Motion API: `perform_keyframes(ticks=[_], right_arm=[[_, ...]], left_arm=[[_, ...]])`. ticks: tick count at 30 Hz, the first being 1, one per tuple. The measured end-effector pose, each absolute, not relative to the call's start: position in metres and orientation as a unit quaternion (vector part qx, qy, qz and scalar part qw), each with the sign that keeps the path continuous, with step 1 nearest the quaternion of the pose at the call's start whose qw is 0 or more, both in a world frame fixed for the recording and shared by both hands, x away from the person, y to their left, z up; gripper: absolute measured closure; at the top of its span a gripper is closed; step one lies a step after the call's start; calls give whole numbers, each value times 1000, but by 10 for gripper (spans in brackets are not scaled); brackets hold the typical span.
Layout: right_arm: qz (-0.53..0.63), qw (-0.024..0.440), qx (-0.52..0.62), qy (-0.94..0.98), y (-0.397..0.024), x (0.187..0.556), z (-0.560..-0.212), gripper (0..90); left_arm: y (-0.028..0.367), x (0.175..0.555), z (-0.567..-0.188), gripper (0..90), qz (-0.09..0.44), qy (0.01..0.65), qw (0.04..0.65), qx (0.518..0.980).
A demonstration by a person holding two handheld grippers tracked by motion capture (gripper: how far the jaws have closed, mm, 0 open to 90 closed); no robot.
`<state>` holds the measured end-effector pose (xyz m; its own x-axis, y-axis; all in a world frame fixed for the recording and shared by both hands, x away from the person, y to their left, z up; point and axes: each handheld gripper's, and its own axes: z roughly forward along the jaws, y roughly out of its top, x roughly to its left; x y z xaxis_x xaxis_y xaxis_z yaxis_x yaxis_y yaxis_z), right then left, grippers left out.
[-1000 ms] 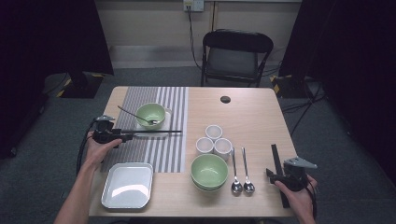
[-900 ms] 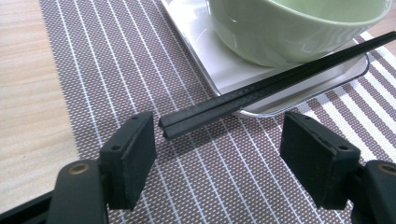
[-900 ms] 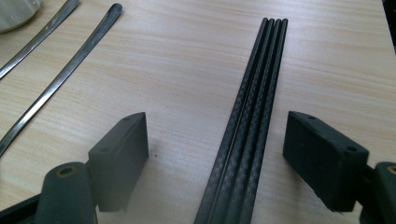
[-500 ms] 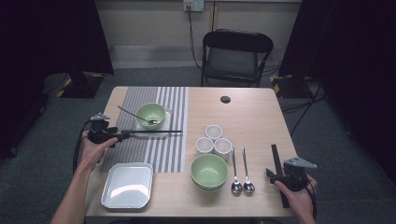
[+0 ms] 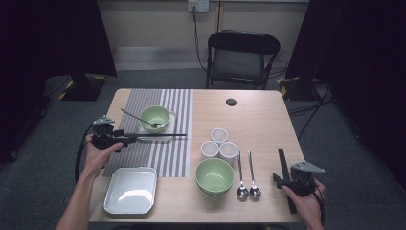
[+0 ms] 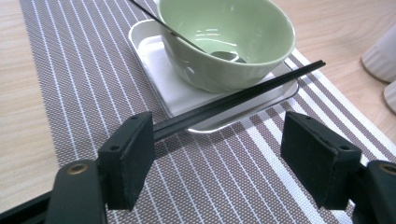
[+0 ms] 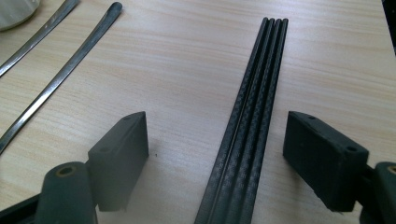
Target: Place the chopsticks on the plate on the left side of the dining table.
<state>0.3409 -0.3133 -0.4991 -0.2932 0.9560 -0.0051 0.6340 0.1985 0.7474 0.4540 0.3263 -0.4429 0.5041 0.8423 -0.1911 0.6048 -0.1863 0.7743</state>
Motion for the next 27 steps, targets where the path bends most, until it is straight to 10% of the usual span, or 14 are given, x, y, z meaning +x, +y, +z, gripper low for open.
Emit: perform_keyframes(ticks=[27], right_arm=[[328,246,540,735,-313,343,-499,215]], left_arm=[[282,440,-430,276,124,440,447,769]])
